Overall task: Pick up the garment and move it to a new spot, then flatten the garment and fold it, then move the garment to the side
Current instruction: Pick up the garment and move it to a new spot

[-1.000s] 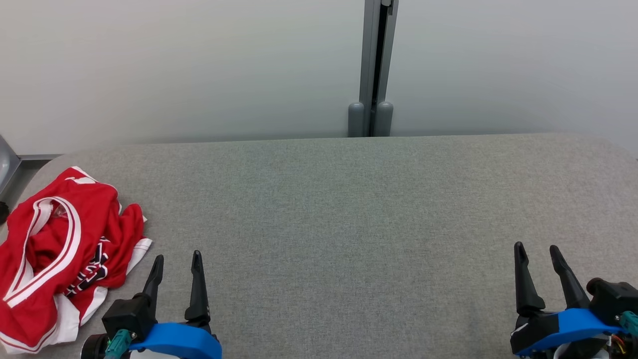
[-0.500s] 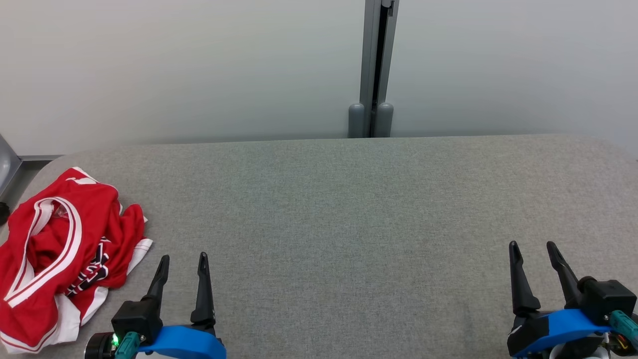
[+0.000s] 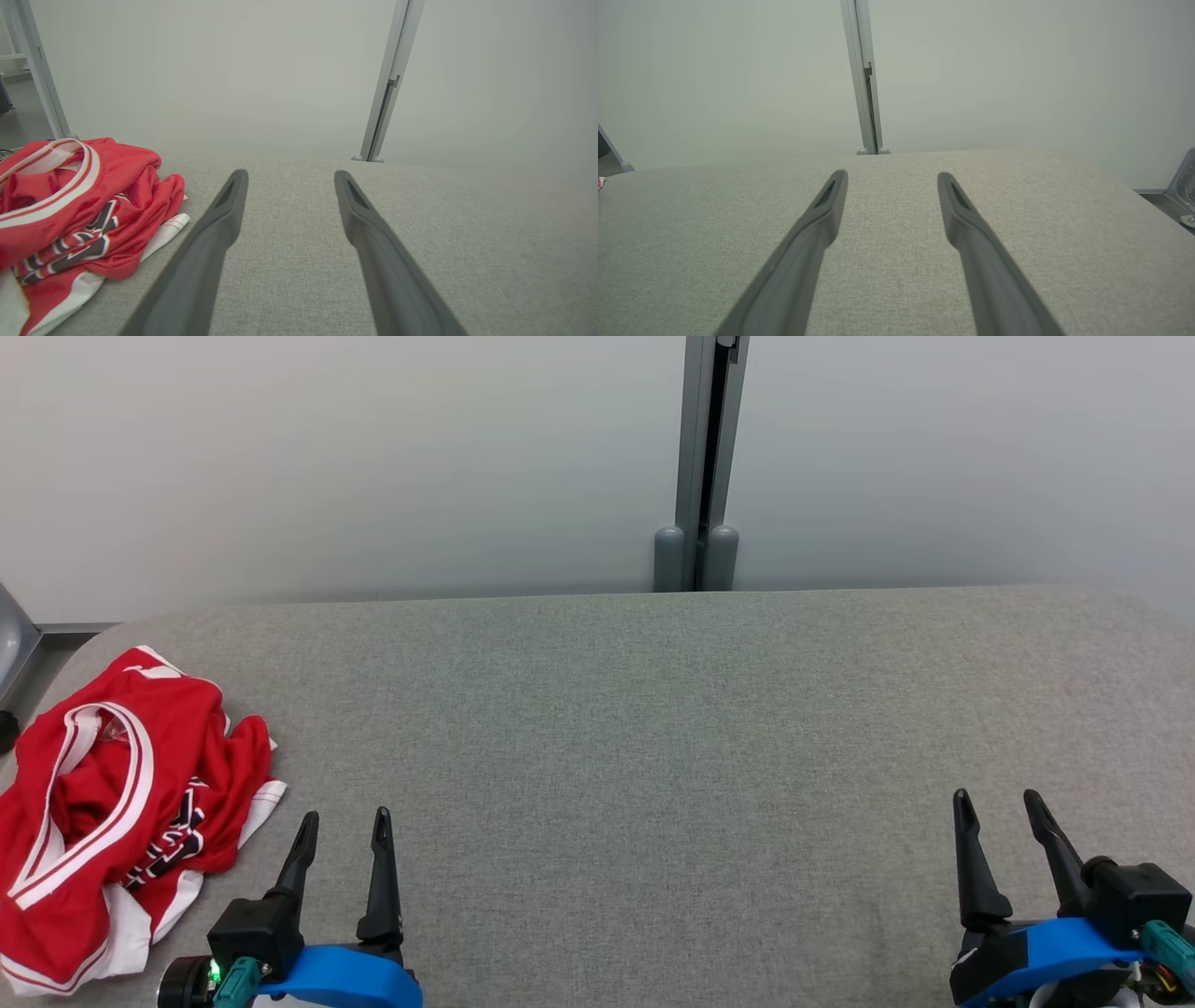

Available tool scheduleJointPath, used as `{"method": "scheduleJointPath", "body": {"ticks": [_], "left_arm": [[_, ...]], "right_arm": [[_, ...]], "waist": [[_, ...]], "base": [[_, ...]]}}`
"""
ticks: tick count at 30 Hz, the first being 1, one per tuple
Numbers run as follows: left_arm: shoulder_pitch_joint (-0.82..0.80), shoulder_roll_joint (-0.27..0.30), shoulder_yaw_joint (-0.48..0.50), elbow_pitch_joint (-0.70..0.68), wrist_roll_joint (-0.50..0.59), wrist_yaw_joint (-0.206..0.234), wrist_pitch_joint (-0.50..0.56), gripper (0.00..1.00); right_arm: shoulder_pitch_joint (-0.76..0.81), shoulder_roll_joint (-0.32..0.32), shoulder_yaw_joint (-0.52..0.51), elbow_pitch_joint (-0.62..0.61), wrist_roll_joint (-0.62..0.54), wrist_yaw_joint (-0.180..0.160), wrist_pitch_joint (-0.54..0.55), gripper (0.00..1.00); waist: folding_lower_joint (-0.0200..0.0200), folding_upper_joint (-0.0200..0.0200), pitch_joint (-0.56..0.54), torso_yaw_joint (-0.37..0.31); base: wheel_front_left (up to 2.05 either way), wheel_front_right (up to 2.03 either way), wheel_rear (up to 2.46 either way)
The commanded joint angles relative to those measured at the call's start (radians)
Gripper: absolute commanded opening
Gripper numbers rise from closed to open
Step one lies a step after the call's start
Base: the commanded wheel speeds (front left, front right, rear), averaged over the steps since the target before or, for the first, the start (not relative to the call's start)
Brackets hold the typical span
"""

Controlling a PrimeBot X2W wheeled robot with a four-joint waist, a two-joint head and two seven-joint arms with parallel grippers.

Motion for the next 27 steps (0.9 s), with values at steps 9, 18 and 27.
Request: {"method": "scheduleJointPath", "body": {"ticks": [9,18,27], "left_arm": [[-0.015,0.002,-0.006,-0.001,0.001,0.013,-0.009,1.00],[-0.012,0.012,-0.007,-0.009,0.005,0.018,-0.014,1.00],[0.002,0.019,-0.008,-0.024,0.007,0.029,-0.017,1.00]], "right_arm": [[0.019,-0.006,-0.009,-0.006,-0.005,0.000,-0.004,1.00],[0.028,-0.006,0.003,-0.018,-0.003,0.000,0.003,1.00],[0.031,-0.006,0.015,-0.023,-0.005,0.000,0.007,1.00]], "waist": [[0.0001,0.0000,0.003,0.054],[0.0001,0.0000,0.005,0.208],[0.0001,0.0000,0.006,0.362]], "base": [[0.00,0.00,0.00],[0.00,0.00,0.00],[0.00,0.00,0.00]]}}
